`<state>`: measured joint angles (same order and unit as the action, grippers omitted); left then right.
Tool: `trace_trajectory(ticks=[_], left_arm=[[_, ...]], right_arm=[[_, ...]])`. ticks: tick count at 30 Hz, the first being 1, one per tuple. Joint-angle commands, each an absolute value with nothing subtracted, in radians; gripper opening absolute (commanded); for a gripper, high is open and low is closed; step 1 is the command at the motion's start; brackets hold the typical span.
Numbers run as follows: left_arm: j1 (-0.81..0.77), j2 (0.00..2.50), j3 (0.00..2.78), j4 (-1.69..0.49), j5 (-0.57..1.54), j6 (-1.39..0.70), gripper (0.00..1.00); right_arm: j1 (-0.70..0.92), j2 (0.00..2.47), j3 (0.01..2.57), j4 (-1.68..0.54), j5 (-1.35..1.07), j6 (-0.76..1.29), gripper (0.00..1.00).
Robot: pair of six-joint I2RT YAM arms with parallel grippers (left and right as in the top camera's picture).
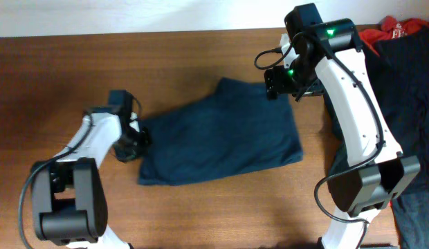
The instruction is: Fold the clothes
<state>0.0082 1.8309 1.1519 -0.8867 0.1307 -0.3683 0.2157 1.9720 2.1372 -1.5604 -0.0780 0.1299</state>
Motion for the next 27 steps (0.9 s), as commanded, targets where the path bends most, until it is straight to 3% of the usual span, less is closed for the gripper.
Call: trace_trajectory(ticks=[1,4,7,9,13,19,20,21,22,27], left_arm=[[0.079,1.836,1.451,-1.142,-0.120,-0.365,0.01],[0.052,1.836,1.762,-1.388,-0.196,-0.365,0.01],[-0.098,1.836,1.955,-1.501,-0.202,-0.365,0.00],[-0.194,1.837,1.939,-1.474,-0.176,-0.366,0.01],[-0.436,1.897,1.837,-1.287,-0.119,-0.383,0.00],[-0.596,2.138,1.826,-1.124,-0.039,-0.419,0.01],[-0.617,2.170,1.826,-1.105,-0.039,-0.419,0.09],[-0.630,2.190,1.826,-1.092,-0.040,-0.419,0.49],[-0.637,2.194,1.826,-1.091,-0.040,-0.419,0.65],[-0.596,2.078,1.927,-1.256,-0.072,-0.419,0.66]], right_arm=[[0.216,1.949,2.146,-1.567,-0.067,0.127,0.82],[0.216,1.950,2.146,-1.566,-0.067,0.128,0.87],[0.216,1.953,2.145,-1.555,-0.067,0.128,0.90],[0.216,1.955,2.145,-1.546,-0.067,0.129,0.99],[0.216,1.955,2.145,-1.541,-0.067,0.129,0.99],[0.141,1.955,2.145,-1.511,-0.078,0.137,0.99],[0.125,1.955,2.145,-1.513,-0.078,0.137,0.99],[0.123,1.955,2.145,-1.513,-0.078,0.137,0.99],[0.123,1.955,2.145,-1.510,-0.078,0.137,0.99],[0.103,1.955,2.145,-1.494,-0.078,0.140,0.99]])
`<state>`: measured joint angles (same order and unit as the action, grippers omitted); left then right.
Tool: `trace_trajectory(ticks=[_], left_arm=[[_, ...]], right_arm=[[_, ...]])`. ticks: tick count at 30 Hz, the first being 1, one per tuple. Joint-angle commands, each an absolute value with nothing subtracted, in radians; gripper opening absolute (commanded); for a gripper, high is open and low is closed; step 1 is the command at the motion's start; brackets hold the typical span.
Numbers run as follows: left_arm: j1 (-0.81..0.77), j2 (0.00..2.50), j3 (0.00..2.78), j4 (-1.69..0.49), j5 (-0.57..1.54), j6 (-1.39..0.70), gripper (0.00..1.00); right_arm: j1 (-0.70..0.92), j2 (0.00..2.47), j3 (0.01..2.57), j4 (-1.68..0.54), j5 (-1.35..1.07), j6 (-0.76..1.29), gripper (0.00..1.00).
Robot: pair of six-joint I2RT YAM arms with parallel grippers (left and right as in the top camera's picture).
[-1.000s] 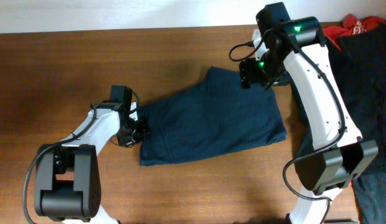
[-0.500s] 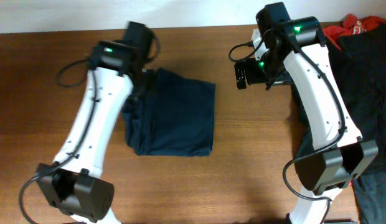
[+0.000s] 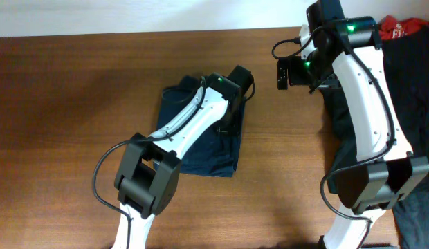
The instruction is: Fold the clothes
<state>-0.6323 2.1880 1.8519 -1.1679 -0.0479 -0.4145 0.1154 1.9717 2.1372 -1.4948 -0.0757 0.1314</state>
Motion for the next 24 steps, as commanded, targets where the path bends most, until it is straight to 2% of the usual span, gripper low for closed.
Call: trace_trajectory(ticks=[1,4,5,6,8,9,10,12,13,15,17,20,23,24], left_arm=[[-0.554,2.035,1.927,-1.274,-0.114,-0.419,0.66],[-0.332,2.012,1.913,-1.288,-0.119,-0.406,0.64],[-0.296,2.026,1.897,-1.287,-0.105,-0.403,0.45],[-0.252,2.057,1.863,-1.284,-0.084,-0.394,0.39],[-0.233,2.096,1.782,-1.246,-0.082,-0.384,0.39],[-0.233,2.114,1.763,-1.224,-0.081,-0.384,0.39],[-0.233,2.129,1.753,-1.203,-0.061,-0.365,0.37],[-0.233,2.151,1.747,-1.182,-0.047,-0.365,0.20],[-0.232,2.172,1.747,-1.160,-0.048,-0.365,0.18],[-0.232,2.210,1.747,-1.124,-0.049,-0.365,0.13],[-0.228,2.232,1.747,-1.089,-0.052,-0.365,0.13],[-0.226,2.279,1.747,-1.050,-0.051,-0.366,0.13],[-0.224,2.291,1.747,-1.052,-0.049,-0.366,0.12],[-0.224,2.291,1.747,-1.055,-0.054,-0.366,0.03]], right_arm=[[0.097,1.955,2.145,-1.492,-0.078,0.140,0.99],[0.104,1.964,2.145,-1.491,-0.162,0.138,0.99],[0.120,1.983,2.143,-1.491,-0.205,0.136,0.98],[0.154,2.008,2.137,-1.486,-0.210,0.135,0.97],[0.232,2.059,2.094,-1.430,-0.211,0.136,0.92],[0.271,2.082,2.067,-1.398,-0.211,0.136,0.82],[0.311,2.102,2.040,-1.366,-0.211,0.136,0.62],[0.362,2.129,1.992,-1.311,-0.211,0.160,0.27],[0.390,2.148,1.954,-1.255,-0.237,0.178,0.14],[0.411,2.154,1.868,-1.157,-0.259,0.181,0.11],[0.412,2.154,1.771,-1.056,-0.269,0.243,0.04],[0.416,2.154,1.542,-0.807,-0.438,0.245,0.04],[0.411,2.154,1.423,-0.759,-0.406,0.246,0.04],[0.397,2.154,1.423,-0.795,-0.316,0.273,0.04]])
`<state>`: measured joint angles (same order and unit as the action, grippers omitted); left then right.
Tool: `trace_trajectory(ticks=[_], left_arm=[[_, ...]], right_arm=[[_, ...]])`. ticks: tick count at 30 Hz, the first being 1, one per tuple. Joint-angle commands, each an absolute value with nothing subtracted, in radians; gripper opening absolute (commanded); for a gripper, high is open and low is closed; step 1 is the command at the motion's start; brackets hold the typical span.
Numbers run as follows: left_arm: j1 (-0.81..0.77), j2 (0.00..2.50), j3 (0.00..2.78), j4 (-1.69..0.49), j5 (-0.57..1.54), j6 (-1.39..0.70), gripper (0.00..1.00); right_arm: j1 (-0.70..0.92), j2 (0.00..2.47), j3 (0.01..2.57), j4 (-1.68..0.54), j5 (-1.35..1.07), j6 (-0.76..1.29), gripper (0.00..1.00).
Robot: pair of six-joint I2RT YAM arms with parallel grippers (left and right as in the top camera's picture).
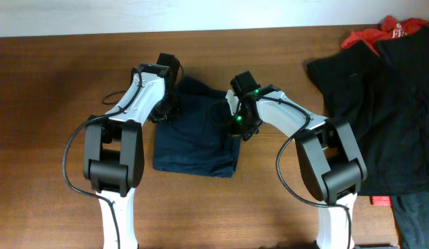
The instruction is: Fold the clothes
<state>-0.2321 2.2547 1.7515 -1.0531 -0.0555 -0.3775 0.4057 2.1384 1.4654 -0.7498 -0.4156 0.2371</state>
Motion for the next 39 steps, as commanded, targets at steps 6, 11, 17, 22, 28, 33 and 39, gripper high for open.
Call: trace_trajectory(ticks=[6,11,17,22,28,33,39], left_arm=[[-0.208,2.145,1.845,-1.222,-0.155,-0.365,0.53],[-0.208,2.139,1.781,-1.176,0.222,-0.134,0.78],[-0.209,2.139,1.463,-0.909,0.446,-0.117,0.84],[-0.224,2.139,1.388,-0.810,0.498,-0.137,0.08],[0.052,2.139,1.394,-0.450,0.391,-0.303,0.00],[0.477,2.139,1.394,-0.305,0.182,-0.610,0.01],[0.585,2.141,1.394,-0.124,0.228,-0.645,0.11]], right_arm=[[0.258,2.114,1.513,-0.950,-0.227,0.270,0.23],[0.028,2.114,1.598,-1.007,-0.261,0.263,0.99],[-0.173,2.114,1.598,-0.995,-0.257,0.263,0.99],[-0.177,2.114,1.598,-0.994,-0.257,0.263,0.99],[-0.177,2.114,1.598,-0.987,-0.257,0.263,0.99],[-0.176,2.114,1.598,-0.980,-0.253,0.263,0.99],[-0.177,2.114,1.598,-0.980,-0.253,0.263,0.99]])
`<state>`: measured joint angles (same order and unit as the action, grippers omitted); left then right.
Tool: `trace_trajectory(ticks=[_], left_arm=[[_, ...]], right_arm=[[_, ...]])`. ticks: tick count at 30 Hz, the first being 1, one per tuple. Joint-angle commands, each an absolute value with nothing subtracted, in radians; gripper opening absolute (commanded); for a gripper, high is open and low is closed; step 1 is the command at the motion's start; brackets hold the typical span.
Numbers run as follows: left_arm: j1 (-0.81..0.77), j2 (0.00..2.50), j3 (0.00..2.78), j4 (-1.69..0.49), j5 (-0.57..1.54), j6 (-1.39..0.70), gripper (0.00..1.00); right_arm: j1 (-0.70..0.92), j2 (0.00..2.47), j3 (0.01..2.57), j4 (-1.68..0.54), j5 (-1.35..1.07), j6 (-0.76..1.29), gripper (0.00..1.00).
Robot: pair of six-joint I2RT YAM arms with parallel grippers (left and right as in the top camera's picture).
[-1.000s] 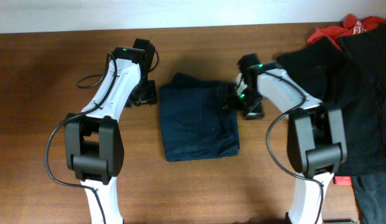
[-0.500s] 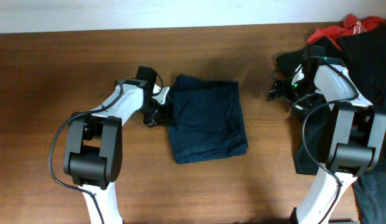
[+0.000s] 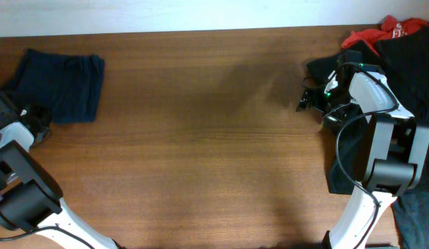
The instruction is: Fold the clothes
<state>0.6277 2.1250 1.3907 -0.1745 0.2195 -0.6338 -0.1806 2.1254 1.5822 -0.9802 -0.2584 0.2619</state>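
Note:
A navy garment (image 3: pixel 62 86) lies folded into a small rectangle at the table's far left. My left gripper (image 3: pixel 34 117) sits just below and left of it, apart from the cloth; its jaws are too small to read. A pile of black clothes (image 3: pixel 387 69) covers the right end of the table. My right gripper (image 3: pixel 306 102) is at the pile's left edge, pointing left over bare wood. Whether it holds any cloth cannot be told.
A red garment (image 3: pixel 394 28) lies on top of the black pile at the back right corner. More dark cloth (image 3: pixel 415 214) hangs at the lower right, beside the right arm's base. The brown wooden table (image 3: pixel 201 138) spans the view.
The folded navy garment was at the table's middle with both grippers on it; now it lies at the far left. The left gripper is beside it, the right gripper at the black pile.
The navy garment lay spread out, the left gripper at its left edge and the right at its far right corner. Then it was folded in half with the left gripper over it. Both grippers then were at its upper part. Now it rests folded at the far left.

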Motion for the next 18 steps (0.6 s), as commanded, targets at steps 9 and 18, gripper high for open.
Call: trace_trajectory(ticks=[9,18], left_arm=[[0.524,2.248,1.394,0.073,0.115,-0.473,0.15],[0.513,2.301,1.394,0.263,0.115,-0.452,0.20]], right_arm=[[-0.177,2.114,1.598,-0.980,-0.253,0.263,0.99],[-0.177,2.114,1.598,-0.980,-0.253,0.263,0.99]])
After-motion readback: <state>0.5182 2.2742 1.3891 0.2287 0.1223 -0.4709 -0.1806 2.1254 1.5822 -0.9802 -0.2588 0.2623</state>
